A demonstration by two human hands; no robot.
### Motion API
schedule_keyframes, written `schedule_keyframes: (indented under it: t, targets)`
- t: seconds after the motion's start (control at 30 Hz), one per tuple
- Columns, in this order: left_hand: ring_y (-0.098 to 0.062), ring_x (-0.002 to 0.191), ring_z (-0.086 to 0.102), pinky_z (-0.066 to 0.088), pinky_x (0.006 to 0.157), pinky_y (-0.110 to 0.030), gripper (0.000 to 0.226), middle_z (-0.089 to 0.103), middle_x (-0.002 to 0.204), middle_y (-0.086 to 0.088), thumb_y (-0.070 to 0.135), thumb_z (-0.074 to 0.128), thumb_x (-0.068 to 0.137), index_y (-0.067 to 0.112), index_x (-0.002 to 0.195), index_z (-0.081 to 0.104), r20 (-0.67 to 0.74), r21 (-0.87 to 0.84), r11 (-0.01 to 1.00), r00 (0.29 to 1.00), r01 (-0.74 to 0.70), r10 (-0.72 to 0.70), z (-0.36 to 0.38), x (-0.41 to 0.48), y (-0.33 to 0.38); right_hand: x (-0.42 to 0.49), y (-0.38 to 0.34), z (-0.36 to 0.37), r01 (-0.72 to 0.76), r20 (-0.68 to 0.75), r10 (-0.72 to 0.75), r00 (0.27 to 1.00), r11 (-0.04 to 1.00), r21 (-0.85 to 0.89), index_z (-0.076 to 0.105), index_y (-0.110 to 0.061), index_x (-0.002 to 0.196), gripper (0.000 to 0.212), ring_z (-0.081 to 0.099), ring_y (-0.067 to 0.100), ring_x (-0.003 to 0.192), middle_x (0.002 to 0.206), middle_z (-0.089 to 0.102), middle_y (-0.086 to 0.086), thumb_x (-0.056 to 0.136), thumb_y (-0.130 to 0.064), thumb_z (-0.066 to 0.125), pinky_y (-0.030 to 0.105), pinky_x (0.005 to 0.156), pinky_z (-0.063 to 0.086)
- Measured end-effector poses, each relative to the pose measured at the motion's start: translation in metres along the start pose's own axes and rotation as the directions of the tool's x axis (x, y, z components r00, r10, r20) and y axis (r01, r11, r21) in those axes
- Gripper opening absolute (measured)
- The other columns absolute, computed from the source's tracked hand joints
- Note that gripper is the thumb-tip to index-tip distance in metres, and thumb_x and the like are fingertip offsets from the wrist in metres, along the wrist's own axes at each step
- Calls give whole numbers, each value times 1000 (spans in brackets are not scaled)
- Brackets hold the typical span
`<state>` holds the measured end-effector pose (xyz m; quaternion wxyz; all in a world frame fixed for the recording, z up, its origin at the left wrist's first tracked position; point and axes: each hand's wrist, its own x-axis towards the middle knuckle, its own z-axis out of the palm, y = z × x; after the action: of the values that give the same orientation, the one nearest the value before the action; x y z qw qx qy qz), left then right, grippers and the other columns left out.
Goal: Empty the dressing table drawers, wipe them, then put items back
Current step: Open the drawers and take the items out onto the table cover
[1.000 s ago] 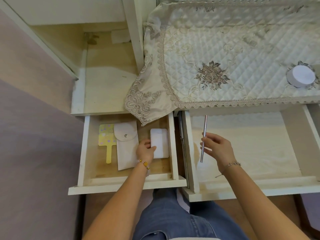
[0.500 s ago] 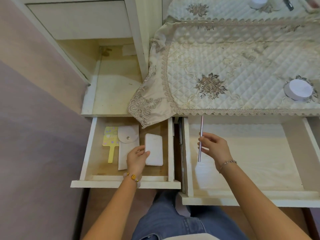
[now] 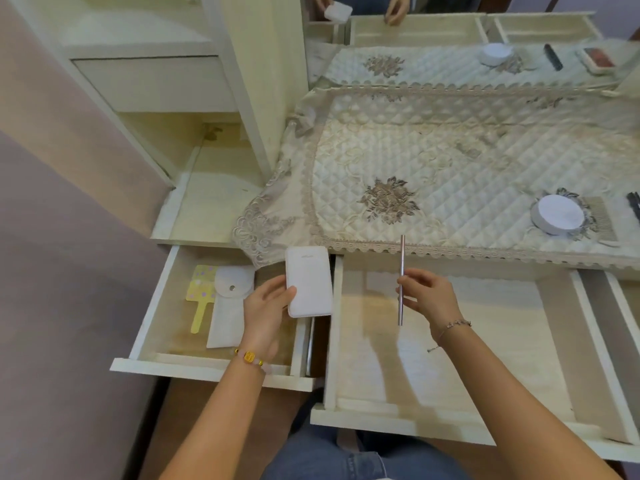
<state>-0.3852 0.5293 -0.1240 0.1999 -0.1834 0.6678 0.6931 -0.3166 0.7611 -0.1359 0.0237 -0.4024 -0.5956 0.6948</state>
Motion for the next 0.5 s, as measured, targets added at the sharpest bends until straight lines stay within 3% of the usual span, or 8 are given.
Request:
schedule_keyframes:
  t: [0.13, 0.3, 0.43, 0.5]
  targets:
    - [-21, 87, 63, 53, 74, -31, 30, 65, 96, -9, -4, 59, 86, 3, 115, 57, 55, -3, 999, 998, 34, -33, 57, 4, 4, 19, -15, -42, 21, -60, -20, 998, 1000, 5, 62, -7, 101, 15, 60, 19, 73, 81, 60, 9, 88, -2, 57, 26, 65, 56]
    - [-17, 78, 63, 53, 69, -30, 28, 65, 89, -8, -7, 57, 86, -1, 114, 57, 130, 29, 998, 989, 62, -65, 135, 21, 4, 54, -34, -95, 52, -148, -48, 988, 998, 21, 62, -9, 101, 14, 61, 15, 73, 82, 61, 6, 87, -6, 60, 18, 54, 54]
    - [-26, 86, 63, 53, 71, -35, 31, 64, 106, -18, -6, 59, 85, -3, 115, 57, 149, 63, 993, 983, 98, -107, 191, 41, 5, 91, -45, -129, 70, -223, -95, 970, 991, -117, 64, -3, 108, 24, 62, 20, 74, 80, 63, 7, 85, -4, 57, 32, 69, 56]
    - [-28, 87, 62, 53, 69, -36, 31, 63, 104, -19, -6, 60, 84, -4, 115, 56, 161, 73, 991, 980, 109, -119, 215, 49, 7, 106, -51, -141, 75, -260, -131, 957, 974, -213, 65, -8, 107, 28, 63, 23, 78, 82, 64, 7, 82, -2, 57, 40, 79, 56]
